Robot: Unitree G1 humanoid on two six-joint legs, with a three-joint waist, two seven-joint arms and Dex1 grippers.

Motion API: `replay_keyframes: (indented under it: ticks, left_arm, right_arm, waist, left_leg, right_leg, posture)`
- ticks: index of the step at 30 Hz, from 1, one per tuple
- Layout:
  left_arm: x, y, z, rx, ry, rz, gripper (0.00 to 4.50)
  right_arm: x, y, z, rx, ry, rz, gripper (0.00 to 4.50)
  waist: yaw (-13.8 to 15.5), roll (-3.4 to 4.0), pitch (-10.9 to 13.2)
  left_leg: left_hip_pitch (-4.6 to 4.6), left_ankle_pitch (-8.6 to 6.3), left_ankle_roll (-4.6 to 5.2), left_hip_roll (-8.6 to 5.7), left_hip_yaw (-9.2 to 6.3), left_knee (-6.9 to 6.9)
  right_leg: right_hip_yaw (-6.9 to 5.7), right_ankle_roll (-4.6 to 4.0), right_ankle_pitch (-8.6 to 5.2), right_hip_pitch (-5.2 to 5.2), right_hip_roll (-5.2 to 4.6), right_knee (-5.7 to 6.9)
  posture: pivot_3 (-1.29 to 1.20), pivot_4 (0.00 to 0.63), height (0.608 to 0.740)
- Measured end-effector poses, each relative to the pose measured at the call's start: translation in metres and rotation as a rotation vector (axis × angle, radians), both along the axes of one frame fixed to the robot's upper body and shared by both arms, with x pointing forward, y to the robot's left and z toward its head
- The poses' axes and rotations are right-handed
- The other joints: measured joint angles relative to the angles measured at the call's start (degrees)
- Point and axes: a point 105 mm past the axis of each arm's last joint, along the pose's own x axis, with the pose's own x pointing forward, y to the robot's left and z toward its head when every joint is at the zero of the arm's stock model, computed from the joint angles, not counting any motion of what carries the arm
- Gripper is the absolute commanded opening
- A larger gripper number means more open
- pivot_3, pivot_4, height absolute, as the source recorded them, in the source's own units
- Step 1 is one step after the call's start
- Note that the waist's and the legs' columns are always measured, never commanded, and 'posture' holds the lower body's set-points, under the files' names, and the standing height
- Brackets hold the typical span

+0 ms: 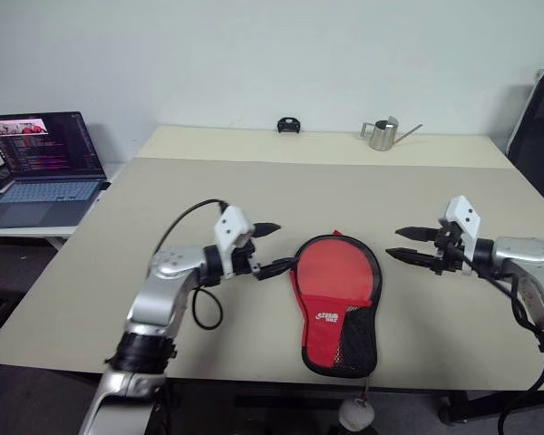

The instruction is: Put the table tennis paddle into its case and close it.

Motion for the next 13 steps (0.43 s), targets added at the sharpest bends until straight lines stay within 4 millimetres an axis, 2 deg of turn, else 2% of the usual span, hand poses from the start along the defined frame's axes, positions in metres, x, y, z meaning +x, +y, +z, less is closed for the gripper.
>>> replay_keyframes:
  ticks: [3, 9, 13]
  left_arm:
    - [0.0, 0.011, -0.006, -0.001, 0.02, 0.087, 4.5]
    - [0.005, 0.014, 0.004, -0.004, -0.04, 0.18, 4.5]
    - [0.004, 0.02, -0.007, 0.001, -0.019, 0.217, 4.5]
  right_arm:
    - [0.008, -0.013, 0.0, -0.006, 0.006, -0.018, 2.83]
    - [0.025, -0.045, 0.019, -0.039, -0.038, -0.102, 2.83]
    - [0.025, -0.048, 0.018, -0.047, -0.032, -0.108, 2.83]
  waist:
    - [0.48, 0.04, 0.03]
    - [0.55, 0.06, 0.04]
    - [0.18, 0.09, 0.06]
  left_leg:
    - [0.0, 0.0, 0.0, -0.01, -0.02, 0.03]
    - [0.01, 0.07, -0.13, 0.0, 0.05, 0.0]
    - [-0.06, 0.09, -0.18, 0.02, 0.1, -0.04]
  right_leg:
    - [-0.04, -0.01, 0.01, 0.01, -0.02, 0.02]
    - [0.0, -0.07, 0.04, 0.01, -0.02, -0.02]
    - [0.04, -0.09, 0.04, -0.07, -0.02, -0.04]
  posture:
    - [0.0, 0.15, 0.74]
    - [0.0, 0.15, 0.74]
    - [0.0, 0.15, 0.74]
